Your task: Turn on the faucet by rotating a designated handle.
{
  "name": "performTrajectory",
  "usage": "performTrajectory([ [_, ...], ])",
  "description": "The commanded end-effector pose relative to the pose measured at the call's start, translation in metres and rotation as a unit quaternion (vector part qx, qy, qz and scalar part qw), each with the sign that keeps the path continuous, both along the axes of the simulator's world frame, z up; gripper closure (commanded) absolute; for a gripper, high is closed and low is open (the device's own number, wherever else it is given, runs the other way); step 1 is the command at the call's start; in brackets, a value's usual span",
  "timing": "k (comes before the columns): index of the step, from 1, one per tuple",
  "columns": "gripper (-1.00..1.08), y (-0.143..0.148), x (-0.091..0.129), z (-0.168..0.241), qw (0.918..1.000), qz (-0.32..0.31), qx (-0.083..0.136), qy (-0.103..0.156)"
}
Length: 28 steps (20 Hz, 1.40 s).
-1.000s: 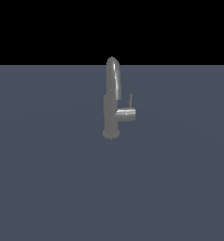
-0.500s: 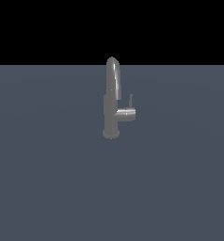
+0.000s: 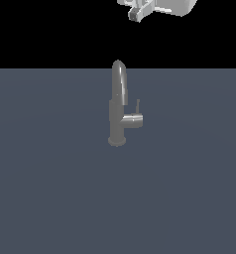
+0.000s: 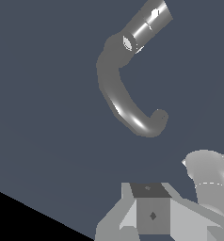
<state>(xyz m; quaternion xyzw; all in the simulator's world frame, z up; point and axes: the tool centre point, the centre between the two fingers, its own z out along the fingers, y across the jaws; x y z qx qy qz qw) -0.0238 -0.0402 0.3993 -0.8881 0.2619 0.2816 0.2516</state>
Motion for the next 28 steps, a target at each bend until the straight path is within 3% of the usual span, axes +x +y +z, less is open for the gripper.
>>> performTrajectory([
  [1, 1.08, -0.003, 0.012, -0.011, 0.9995, -0.018, 0.019, 0.019],
  [8, 1.08, -0.013, 0.043, -0.045, 0.9920, -0.070, 0.073, 0.075],
  [15, 1.08, -0.023, 0.071, -0.087, 0.9738, -0.126, 0.132, 0.136],
  [20, 1.08, -0.029, 0.089, -0.123, 0.9518, -0.171, 0.177, 0.183],
  [28, 1.08, -0.033, 0.108, -0.183, 0.9050, -0.238, 0.244, 0.255],
])
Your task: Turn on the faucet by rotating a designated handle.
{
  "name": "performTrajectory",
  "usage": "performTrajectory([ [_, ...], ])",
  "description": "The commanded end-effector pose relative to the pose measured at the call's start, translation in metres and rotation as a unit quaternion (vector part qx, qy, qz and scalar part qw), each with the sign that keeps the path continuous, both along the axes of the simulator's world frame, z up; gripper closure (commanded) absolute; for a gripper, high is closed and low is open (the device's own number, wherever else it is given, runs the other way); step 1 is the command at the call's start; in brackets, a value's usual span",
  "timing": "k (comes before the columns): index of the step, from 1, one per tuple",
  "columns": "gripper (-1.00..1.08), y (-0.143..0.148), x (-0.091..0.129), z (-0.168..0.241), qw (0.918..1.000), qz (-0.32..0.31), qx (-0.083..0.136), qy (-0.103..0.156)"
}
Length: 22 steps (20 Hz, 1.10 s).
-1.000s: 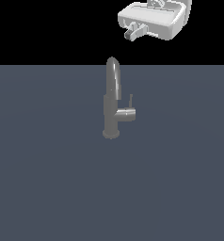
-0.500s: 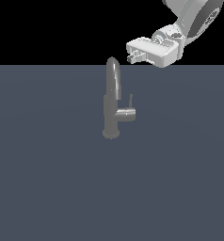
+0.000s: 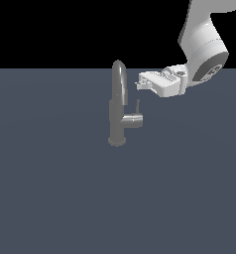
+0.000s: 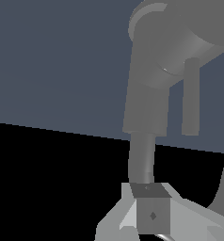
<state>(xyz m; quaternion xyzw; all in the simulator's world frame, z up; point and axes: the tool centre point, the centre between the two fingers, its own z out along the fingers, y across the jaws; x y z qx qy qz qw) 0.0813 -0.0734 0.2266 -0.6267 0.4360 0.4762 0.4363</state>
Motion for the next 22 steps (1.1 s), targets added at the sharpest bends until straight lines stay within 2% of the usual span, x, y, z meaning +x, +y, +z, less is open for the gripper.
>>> performTrajectory([
  [1, 1.08, 0.000, 0.005, -0.017, 0.9993, -0.021, 0.021, 0.022],
  [6, 1.08, 0.001, 0.010, -0.046, 0.9955, -0.054, 0.053, 0.057],
  [10, 1.08, 0.003, 0.011, -0.060, 0.9927, -0.069, 0.067, 0.073],
  [18, 1.08, 0.004, 0.012, -0.064, 0.9917, -0.073, 0.072, 0.078],
  [22, 1.08, 0.003, 0.004, -0.063, 0.9917, -0.073, 0.072, 0.078],
])
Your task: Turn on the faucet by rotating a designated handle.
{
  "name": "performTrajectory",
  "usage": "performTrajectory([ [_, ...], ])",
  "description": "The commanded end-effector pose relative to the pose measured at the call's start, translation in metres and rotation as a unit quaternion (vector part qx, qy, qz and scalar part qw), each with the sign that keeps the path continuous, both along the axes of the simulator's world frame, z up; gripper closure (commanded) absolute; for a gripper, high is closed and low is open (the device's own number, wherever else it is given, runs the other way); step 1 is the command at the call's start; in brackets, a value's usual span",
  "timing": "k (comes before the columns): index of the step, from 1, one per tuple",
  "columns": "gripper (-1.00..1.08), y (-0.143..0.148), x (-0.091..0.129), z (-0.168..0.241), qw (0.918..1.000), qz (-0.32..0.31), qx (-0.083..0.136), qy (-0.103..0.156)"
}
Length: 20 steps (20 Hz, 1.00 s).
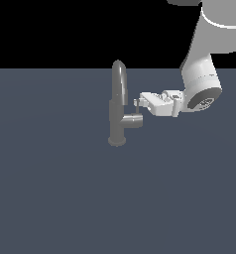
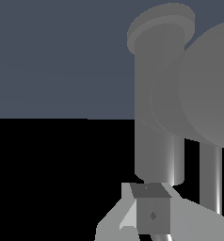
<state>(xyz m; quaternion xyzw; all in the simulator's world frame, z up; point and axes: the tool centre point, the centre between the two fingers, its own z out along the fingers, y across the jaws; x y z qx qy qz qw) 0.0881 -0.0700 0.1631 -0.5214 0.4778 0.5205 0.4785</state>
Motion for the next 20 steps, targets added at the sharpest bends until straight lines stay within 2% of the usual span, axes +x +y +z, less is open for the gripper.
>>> performTrajectory([
  [1, 1.08, 0.000, -0.004, 0.001, 1.0000, 0.000, 0.000, 0.000],
  [20, 1.08, -0.004, -0.046, 0.009, 1.0000, 0.000, 0.000, 0.000],
])
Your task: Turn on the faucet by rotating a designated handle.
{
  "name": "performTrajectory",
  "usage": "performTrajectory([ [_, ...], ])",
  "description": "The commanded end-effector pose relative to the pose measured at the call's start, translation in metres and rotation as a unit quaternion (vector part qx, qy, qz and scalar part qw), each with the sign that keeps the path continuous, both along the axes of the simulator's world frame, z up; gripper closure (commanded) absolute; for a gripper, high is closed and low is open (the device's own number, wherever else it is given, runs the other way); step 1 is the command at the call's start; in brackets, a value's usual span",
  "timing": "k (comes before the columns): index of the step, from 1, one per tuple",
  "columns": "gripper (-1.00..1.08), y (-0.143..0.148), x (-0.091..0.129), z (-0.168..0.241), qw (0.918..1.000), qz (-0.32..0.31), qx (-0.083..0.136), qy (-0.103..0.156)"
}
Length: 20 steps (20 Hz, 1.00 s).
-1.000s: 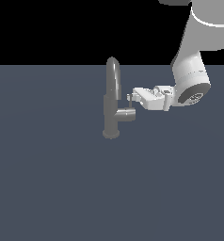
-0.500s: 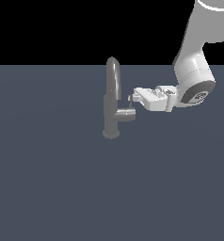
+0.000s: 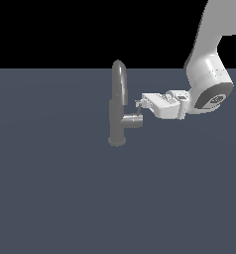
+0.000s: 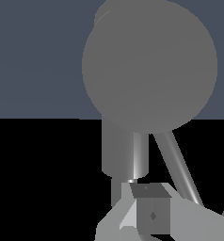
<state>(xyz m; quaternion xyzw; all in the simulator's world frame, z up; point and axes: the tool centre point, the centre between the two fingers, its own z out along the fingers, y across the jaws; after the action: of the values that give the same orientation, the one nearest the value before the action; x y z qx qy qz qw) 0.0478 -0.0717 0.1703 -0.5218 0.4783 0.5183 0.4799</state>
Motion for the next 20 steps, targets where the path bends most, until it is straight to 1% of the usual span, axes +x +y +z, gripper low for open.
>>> performTrajectory([
  [1, 1.08, -0.002, -0.006, 0.002, 1.0000, 0.001, 0.001, 0.001],
  [2, 1.08, 0.000, -0.002, 0.001, 1.0000, 0.000, 0.000, 0.000],
  [18, 1.08, -0.006, -0.054, -0.028, 1.0000, 0.001, 0.001, 0.001],
  [19, 1.08, -0.006, -0.054, -0.028, 1.0000, 0.001, 0.001, 0.001],
  [20, 1.08, -0.003, -0.044, -0.018, 1.0000, 0.002, 0.000, -0.010],
])
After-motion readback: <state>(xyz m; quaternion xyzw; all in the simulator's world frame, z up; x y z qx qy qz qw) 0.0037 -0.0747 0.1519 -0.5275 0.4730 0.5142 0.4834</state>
